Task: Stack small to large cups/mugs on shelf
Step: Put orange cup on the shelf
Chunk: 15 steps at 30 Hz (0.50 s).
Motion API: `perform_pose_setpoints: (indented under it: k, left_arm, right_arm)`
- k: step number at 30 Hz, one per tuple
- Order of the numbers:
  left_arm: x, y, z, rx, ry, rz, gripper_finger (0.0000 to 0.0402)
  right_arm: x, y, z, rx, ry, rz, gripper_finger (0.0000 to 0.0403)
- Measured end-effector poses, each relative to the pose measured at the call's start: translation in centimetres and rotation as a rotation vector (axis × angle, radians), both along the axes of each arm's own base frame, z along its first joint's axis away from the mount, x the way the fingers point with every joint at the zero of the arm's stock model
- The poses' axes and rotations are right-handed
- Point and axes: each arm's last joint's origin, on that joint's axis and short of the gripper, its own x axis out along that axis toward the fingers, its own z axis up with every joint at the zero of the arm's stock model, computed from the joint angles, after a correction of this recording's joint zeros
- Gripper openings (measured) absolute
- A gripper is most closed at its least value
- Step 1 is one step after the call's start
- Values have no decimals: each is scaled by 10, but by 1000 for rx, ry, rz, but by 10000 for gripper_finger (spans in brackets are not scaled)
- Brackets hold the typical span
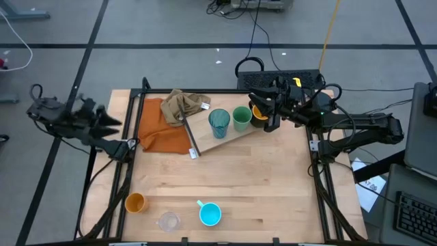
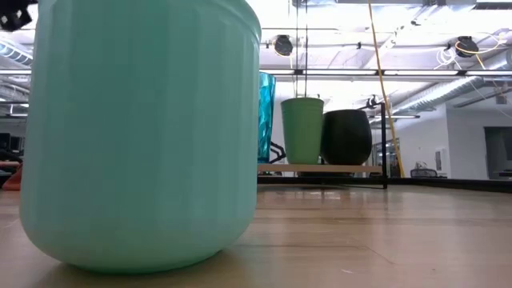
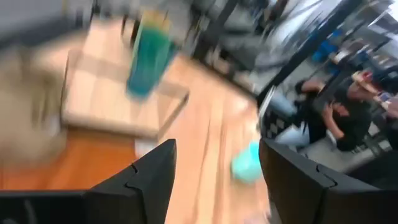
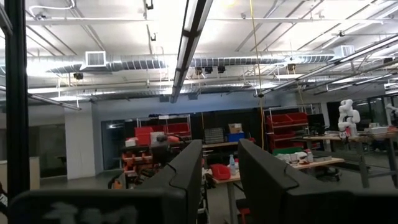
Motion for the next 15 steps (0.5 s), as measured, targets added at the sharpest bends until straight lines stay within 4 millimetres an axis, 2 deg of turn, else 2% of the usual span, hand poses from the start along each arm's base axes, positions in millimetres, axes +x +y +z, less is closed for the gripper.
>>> perform_pose_setpoints:
  k: [5, 10, 15]
  left_arm:
    - [12, -10, -20, -170, 255, -67, 229]
    - [53, -28, -18, -189, 358, -163, 229]
    - [96, -49, -21, -161, 582, -343, 229]
  right_arm:
    - [0, 0, 0, -1, 1, -1, 96]
    - [0, 0, 0, -1, 1, -1, 96]
    - [0, 0, 0, -2, 1, -1, 96]
